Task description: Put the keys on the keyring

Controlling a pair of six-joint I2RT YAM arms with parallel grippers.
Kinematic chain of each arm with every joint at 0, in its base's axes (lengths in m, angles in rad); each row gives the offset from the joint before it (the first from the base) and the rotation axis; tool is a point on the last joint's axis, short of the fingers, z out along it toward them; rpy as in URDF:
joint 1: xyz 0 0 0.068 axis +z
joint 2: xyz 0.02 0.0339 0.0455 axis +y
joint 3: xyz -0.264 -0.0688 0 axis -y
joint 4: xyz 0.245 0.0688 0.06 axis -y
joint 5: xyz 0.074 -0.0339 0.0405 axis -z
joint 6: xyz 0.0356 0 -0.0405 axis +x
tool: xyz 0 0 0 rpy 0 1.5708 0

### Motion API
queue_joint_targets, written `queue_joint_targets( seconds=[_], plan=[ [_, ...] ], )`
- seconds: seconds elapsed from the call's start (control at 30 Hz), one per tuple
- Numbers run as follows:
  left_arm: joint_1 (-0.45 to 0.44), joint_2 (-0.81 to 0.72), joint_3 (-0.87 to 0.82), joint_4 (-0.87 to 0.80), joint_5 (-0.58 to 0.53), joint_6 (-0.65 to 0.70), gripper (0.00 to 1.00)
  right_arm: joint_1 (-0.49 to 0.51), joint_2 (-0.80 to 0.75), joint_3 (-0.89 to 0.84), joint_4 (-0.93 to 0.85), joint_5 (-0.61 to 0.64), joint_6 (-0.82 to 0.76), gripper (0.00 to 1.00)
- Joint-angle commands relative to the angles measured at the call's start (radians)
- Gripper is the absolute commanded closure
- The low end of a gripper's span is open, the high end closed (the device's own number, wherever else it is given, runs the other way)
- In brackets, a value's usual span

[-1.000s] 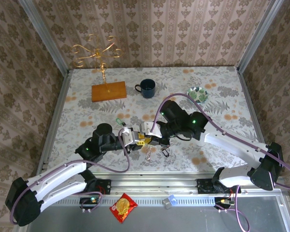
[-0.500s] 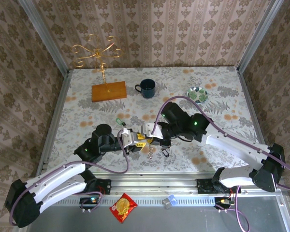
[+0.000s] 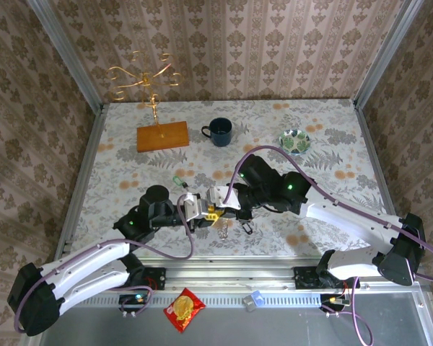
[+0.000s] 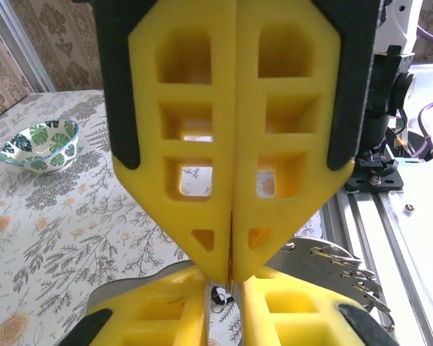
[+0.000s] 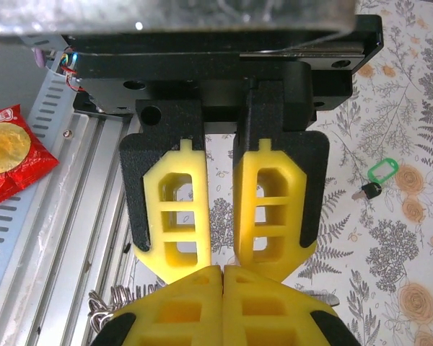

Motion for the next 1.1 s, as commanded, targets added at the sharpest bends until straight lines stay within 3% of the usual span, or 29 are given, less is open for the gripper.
queue_joint_targets(
  seconds=[0.0, 0.17, 0.3, 0.4, 0.67, 0.9, 1.07],
  plan=[
    [-0.008, -0.008, -0.014, 0.047, 0.031, -0.021, 0.86, 0.013, 0.013, -0.011, 0.027, -0.001, 0.015, 1.00],
    [-0.009, -0.011, -0.022, 0.056, 0.030, -0.017, 1.00, 0.014, 0.007, -0.021, 0.028, 0.001, 0.031, 1.00],
    [-0.010, -0.013, -0.032, 0.072, 0.030, -0.012, 1.00, 0.009, -0.055, -0.044, 0.079, 0.008, 0.063, 0.66],
    [-0.009, -0.015, -0.039, 0.078, 0.032, -0.007, 1.00, -0.019, -0.150, -0.101, 0.146, 0.007, 0.092, 0.57],
    [-0.014, -0.013, -0.050, 0.089, 0.027, 0.022, 1.00, -0.102, -0.323, -0.275, 0.229, -0.017, 0.339, 0.47],
    [-0.022, -0.011, -0.056, 0.105, 0.017, 0.034, 1.00, -0.102, -0.324, -0.371, 0.340, -0.130, 0.752, 0.43],
    [-0.027, -0.010, -0.056, 0.108, 0.015, 0.034, 1.00, -0.102, -0.289, -0.373, 0.347, -0.134, 0.833, 0.41]
  ],
)
